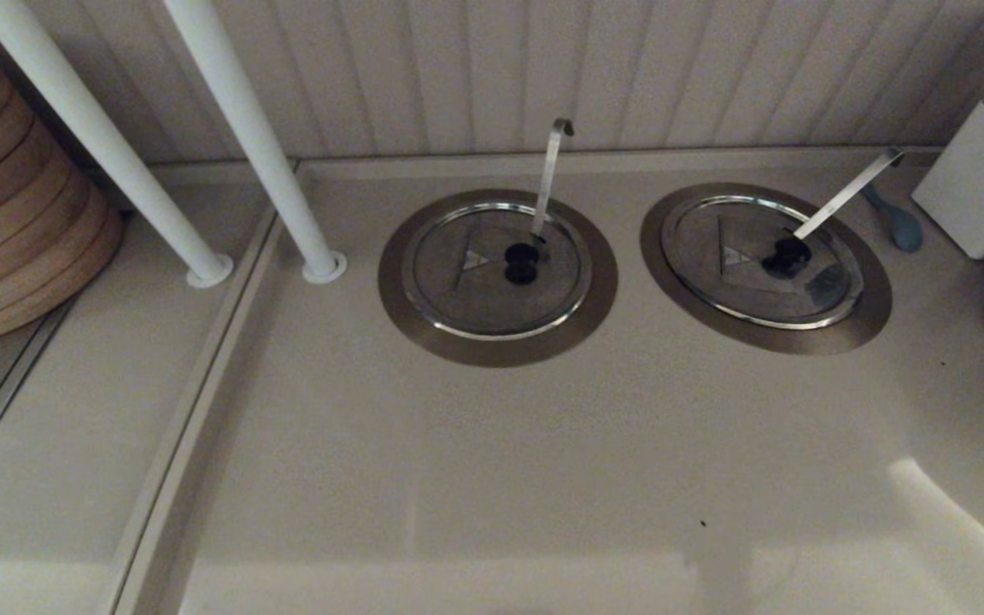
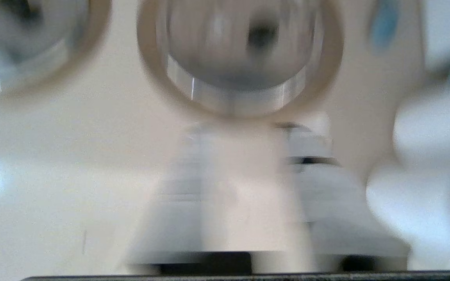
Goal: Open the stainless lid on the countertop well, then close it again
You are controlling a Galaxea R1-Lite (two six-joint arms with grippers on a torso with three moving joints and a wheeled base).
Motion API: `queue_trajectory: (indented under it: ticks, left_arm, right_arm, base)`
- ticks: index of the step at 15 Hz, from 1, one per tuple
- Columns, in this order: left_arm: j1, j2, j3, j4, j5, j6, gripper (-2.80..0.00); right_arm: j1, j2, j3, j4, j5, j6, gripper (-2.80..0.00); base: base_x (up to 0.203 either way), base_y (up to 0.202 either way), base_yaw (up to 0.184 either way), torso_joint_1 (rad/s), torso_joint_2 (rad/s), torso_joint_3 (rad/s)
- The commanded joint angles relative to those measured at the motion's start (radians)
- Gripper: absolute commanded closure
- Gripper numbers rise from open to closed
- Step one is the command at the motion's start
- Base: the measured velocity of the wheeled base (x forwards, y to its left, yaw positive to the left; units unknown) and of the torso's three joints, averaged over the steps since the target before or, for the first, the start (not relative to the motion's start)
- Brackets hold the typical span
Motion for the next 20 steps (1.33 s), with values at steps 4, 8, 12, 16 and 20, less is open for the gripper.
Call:
queue_trajectory:
  ticks: [4, 8, 12, 16, 20]
  left_arm:
    - [0.000, 0.001, 0.000, 0.000, 0.001, 0.000, 0.00]
    - [0.000, 0.001, 0.000, 0.000, 0.001, 0.000, 0.00]
    - [0.000, 0.001, 0.000, 0.000, 0.001, 0.000, 0.00]
    - [0.000, 0.001, 0.000, 0.000, 0.000, 0.000, 0.00]
    - [0.000, 0.001, 0.000, 0.000, 0.001, 0.000, 0.00]
  right_arm:
    - [-0.012, -0.362, 0.234, 0.129, -0.022, 0.039, 0.00]
    - [-0.028, -0.586, 0.321, 0.209, -0.096, 0.037, 0.00]
    - [-0.054, -0.750, 0.381, 0.258, -0.121, 0.005, 0.00]
    - [-0.085, -0.916, 0.518, 0.264, -0.111, -0.017, 0.00]
    - [-0.084, -1.094, 0.675, 0.223, -0.103, -0.020, 0.00]
  base:
    - [0.000, 0.000, 0.000, 0.000, 0.00, 0.000]
    - [0.000, 0.000, 0.000, 0.000, 0.00, 0.000]
    - [0.000, 0.000, 0.000, 0.000, 0.00, 0.000]
    - [0.000, 0.000, 0.000, 0.000, 0.00, 0.000]
    - [0.000, 0.000, 0.000, 0.000, 0.00, 0.000]
